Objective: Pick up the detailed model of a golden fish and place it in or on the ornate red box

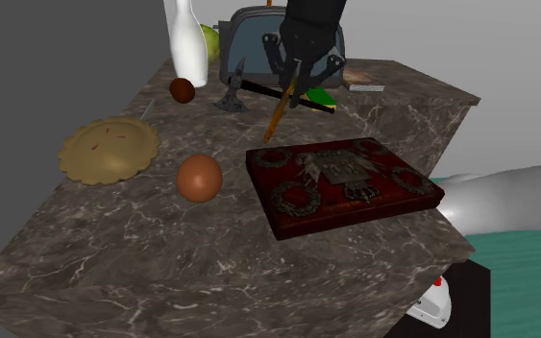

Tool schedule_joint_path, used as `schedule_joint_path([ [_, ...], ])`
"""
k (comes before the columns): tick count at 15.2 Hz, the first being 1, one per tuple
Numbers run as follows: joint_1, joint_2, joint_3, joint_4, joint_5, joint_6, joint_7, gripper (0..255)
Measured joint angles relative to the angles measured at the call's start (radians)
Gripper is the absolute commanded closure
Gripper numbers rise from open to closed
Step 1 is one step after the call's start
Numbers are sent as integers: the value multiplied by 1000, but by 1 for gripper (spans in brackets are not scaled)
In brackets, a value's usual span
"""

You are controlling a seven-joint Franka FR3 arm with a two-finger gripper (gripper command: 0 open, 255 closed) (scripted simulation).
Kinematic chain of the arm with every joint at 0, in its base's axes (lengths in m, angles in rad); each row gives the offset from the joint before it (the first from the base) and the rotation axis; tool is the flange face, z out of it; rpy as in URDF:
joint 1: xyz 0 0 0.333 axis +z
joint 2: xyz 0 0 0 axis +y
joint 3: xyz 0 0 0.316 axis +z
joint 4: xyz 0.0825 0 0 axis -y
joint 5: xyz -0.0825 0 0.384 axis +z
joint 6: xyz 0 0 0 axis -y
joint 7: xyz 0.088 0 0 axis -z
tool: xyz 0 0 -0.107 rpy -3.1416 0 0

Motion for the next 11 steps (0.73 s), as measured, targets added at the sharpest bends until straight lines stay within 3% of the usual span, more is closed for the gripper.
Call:
schedule_joint_path([
  [7, 109, -224, -165, -164, -9, -106, -66, 255],
  [11, 130, -284, -179, -241, -4, -95, -79, 255],
])
